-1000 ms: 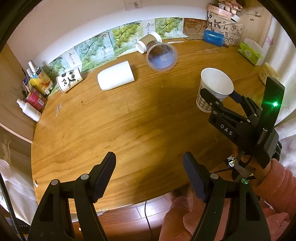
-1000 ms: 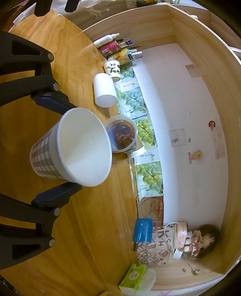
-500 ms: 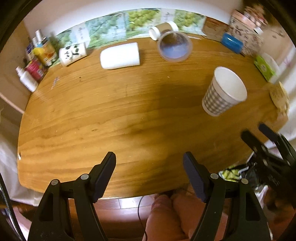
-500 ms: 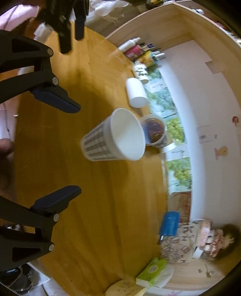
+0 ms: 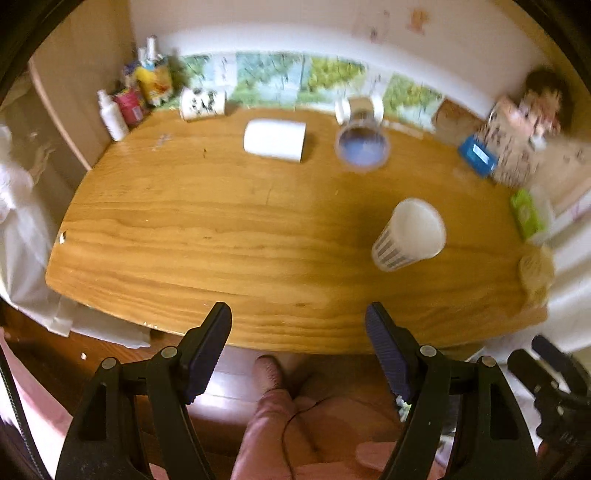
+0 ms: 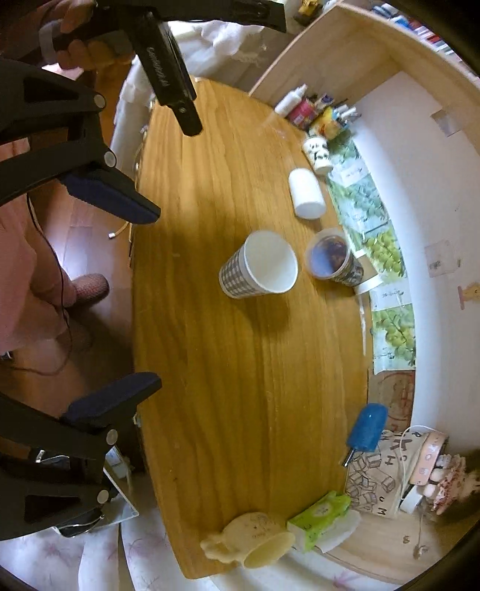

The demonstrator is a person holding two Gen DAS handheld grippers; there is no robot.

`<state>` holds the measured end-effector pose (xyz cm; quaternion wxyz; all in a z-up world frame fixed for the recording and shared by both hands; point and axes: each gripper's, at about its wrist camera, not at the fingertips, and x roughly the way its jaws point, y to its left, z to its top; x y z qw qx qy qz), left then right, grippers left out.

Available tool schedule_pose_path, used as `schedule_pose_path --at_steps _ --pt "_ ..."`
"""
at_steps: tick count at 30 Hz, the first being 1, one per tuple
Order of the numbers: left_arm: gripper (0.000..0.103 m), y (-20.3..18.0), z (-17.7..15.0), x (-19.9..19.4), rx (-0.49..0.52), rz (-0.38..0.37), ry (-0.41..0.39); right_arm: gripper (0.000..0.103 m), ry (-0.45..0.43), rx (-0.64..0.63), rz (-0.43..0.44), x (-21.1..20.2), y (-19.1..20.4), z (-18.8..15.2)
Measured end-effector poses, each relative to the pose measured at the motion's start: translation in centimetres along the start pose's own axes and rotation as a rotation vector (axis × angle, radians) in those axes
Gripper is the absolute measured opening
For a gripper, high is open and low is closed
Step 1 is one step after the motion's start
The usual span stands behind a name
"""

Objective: Flip cup upright

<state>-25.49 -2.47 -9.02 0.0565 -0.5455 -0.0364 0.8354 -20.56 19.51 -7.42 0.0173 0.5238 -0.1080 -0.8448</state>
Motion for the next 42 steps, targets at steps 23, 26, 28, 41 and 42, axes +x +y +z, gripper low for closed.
schedule_pose_path --at_steps 23,26,28,41,42 --pt "0.102 -3.2 -5.7 -11.6 0.075 0.137 -0.538 0.102 -0.423 -0.053 -0.014 -10.2 1.3 -3.5" --pt "0.102 -3.5 -6.4 -11.9 0.086 0.142 -0.564 0.103 -0.435 -0.072 -0.020 -10.3 1.4 -3.9" --pt "0.102 -3.7 -6.7 -12.2 0.092 0.152 -0.586 0.103 -0.442 -0.082 -0.024 -10.5 1.4 -4.2" --pt "0.102 -4.6 -7.5 -13.4 0.134 0.118 -0.663 0.103 -0.496 -0.055 -0.045 -11.6 0.8 -5.0" --pt "0.102 -4.6 -7.5 -13.4 0.137 0.115 -0.663 0.103 -0.496 -0.055 -0.044 -11.7 0.8 -5.0"
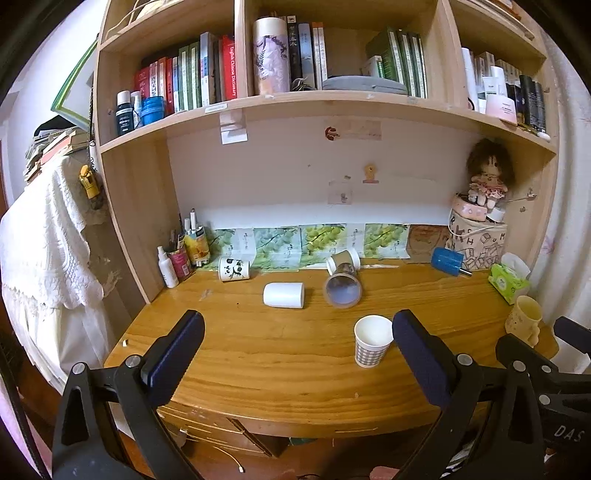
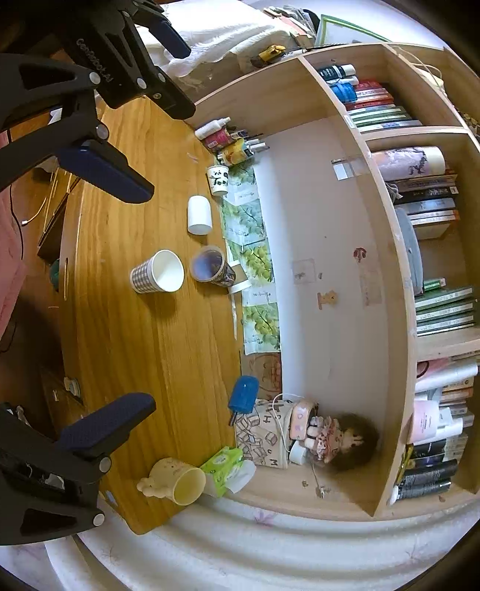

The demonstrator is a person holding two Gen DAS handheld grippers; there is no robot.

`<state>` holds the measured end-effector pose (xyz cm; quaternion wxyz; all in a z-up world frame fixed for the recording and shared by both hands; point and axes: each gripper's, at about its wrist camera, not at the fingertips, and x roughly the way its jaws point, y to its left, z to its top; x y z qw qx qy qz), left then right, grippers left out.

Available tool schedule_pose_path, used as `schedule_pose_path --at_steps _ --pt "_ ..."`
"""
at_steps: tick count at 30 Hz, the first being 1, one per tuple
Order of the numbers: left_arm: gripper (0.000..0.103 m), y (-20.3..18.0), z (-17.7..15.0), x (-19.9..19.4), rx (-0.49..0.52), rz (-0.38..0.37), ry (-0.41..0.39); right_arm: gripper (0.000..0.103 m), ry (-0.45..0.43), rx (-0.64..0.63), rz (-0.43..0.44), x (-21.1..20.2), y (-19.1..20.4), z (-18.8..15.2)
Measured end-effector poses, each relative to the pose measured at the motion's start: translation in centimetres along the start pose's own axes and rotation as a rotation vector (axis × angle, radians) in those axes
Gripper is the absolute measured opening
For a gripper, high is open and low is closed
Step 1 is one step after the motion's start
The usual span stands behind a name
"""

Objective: Flip cup upright

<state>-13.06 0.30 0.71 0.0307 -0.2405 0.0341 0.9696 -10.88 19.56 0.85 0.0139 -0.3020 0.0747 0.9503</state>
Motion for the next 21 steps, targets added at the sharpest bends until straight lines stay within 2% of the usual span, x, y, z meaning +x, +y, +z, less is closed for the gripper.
schedule_pose_path --at_steps 21 --pt "0.102 -1.2 0.1 0.2 0.002 -0.007 0.013 0.103 0.021 0.006 0.007 0.6 -0.5 0.3"
